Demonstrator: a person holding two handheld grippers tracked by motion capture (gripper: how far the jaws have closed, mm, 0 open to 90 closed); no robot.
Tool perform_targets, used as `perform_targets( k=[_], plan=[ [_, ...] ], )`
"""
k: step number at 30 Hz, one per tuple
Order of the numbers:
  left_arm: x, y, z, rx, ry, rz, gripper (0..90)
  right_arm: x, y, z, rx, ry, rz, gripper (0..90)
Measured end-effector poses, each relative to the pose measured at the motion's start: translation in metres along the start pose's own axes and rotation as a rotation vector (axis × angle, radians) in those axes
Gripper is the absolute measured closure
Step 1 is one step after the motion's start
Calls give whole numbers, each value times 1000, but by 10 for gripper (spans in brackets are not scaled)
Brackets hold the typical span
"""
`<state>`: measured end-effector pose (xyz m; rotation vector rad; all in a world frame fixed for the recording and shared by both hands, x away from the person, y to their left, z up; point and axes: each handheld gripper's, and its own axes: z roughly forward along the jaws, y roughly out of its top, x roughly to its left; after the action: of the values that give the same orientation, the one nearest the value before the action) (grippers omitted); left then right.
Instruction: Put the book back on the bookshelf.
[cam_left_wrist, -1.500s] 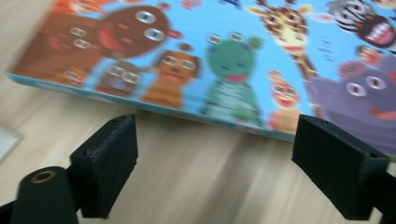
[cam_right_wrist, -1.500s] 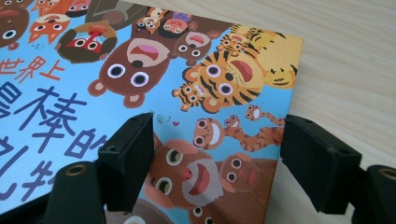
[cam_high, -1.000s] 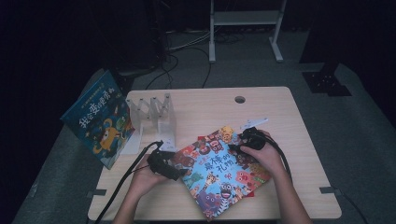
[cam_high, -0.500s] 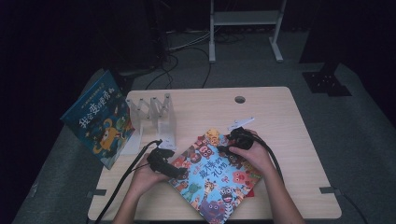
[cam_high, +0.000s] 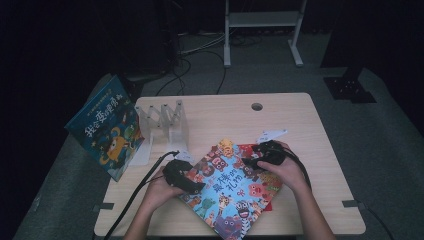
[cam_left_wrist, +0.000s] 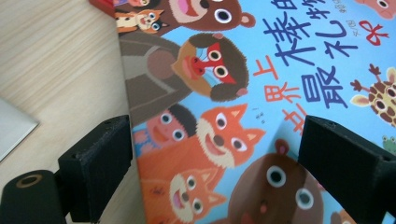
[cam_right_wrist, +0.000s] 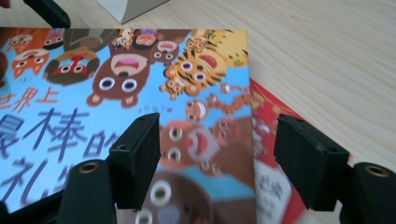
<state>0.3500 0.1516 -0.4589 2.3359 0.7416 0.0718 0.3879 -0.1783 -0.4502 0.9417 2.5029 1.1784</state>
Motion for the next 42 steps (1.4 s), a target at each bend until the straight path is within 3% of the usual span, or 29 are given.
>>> perform_targets(
  k=[10,23,30,42],
  plan=[
    [1,6,5,12,-2,-15,77,-2,-30,-35,-21,-42,18,287],
    [3,8,7,22,-10,-29,76,16,-89,-79,-19,-71,35,279],
    [3,8,7,18,-9,-32,77,32,-106,-87,-8,-73,33,267],
    [2,7,7,16,-8,-35,77,53,-117,-78,5,-68,15,253]
  ],
)
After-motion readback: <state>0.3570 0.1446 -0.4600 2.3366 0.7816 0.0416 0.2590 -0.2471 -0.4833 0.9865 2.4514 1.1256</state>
